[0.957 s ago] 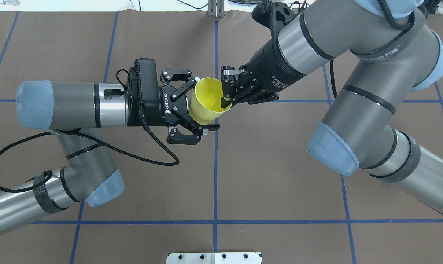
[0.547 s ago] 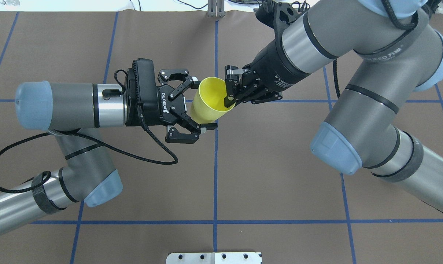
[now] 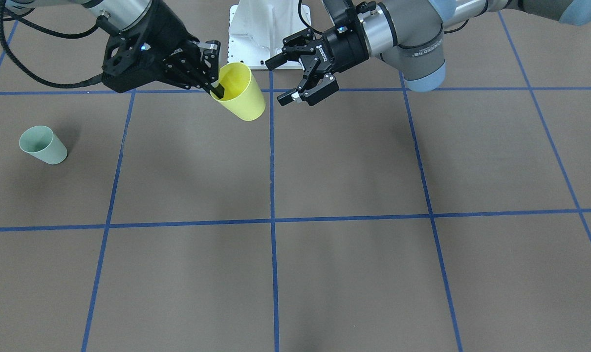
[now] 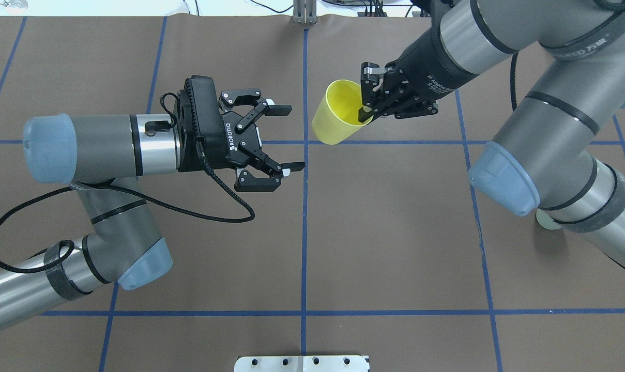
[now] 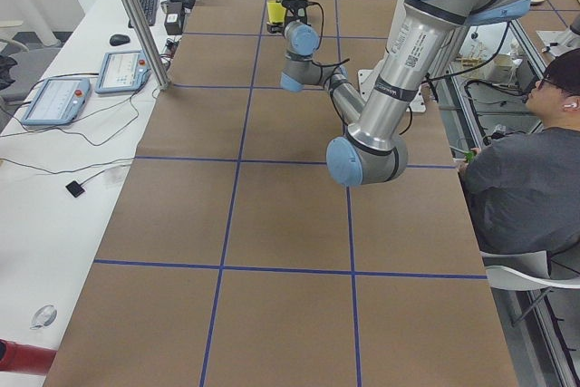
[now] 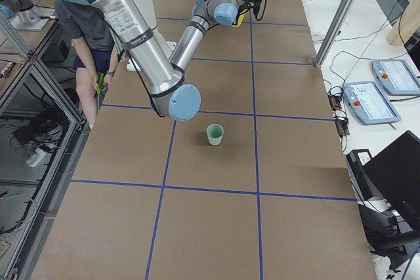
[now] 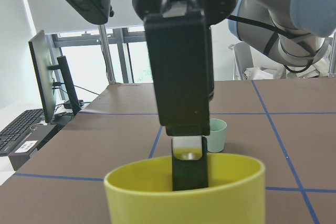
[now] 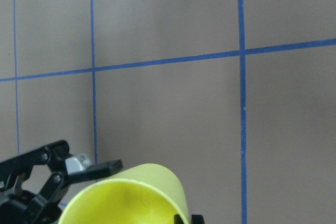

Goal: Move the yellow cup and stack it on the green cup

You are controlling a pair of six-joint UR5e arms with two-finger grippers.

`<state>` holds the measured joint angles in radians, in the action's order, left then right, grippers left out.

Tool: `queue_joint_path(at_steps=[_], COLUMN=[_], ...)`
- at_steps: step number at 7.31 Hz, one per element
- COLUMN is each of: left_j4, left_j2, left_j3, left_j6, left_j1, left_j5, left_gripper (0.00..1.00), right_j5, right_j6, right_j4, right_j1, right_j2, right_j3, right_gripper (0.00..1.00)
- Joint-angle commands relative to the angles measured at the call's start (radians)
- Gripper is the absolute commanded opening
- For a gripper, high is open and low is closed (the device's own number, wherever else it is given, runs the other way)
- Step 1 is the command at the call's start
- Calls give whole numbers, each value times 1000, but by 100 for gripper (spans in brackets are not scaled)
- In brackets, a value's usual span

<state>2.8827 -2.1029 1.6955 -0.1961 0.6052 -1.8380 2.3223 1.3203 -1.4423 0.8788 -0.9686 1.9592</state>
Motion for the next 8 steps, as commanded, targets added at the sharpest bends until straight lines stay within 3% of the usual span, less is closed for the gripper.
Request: queue_joint_path(at_steps=[1, 6, 8], left_j4=[-8, -279, -417], left_j2=[32, 252, 360], left_j3=[-13, 0, -5], left_j6=[3, 1, 67], left_j1=[7, 240, 396], left_j5=[72, 68, 48], left_gripper=[100, 100, 100], right_j5=[-3, -18, -12], right_j6=[-51, -380, -543], right_j4=[-35, -61, -59], right_j1=[72, 221, 291], right_j2=[-59, -263, -413], right_j3=[-3, -6, 30], right_gripper=[0, 0, 0])
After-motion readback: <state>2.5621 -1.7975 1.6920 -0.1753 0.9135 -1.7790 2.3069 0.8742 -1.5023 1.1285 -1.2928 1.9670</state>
